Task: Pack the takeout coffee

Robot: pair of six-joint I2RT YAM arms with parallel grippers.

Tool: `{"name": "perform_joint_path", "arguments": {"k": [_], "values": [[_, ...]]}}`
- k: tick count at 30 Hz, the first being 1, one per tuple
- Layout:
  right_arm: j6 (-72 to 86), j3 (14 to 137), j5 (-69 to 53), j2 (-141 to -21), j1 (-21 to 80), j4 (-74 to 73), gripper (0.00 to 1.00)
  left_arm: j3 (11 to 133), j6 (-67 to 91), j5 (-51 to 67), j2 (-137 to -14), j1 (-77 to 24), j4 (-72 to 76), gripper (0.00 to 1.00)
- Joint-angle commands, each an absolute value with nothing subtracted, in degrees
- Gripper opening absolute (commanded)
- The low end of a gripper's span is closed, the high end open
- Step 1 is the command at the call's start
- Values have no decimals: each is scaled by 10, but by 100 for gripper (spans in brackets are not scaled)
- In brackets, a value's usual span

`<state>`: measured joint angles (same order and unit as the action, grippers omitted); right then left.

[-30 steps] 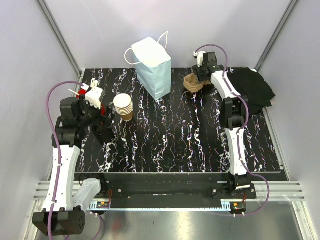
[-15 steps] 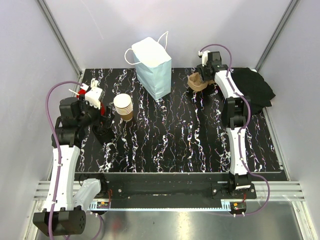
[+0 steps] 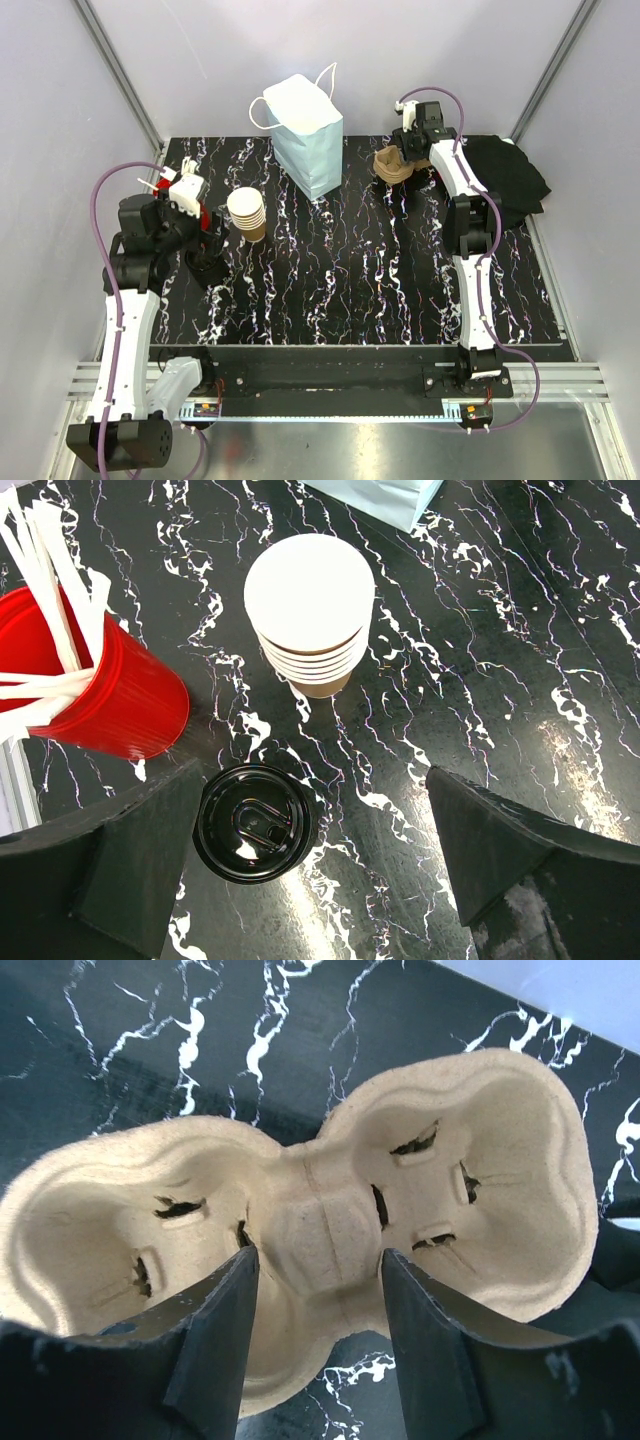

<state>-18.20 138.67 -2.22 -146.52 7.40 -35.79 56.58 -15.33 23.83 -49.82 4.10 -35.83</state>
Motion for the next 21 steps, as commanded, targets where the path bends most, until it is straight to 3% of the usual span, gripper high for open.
{"name": "perform_joint_path", "arguments": {"k": [1,21], "values": [[-182,1422,-33,-1446,77,-353,59,563,-150,254,-501,45,-325,99],[-186,1444,-40,-1463,77,-362,58,563,-149,258,-503,49,-325,99]]}}
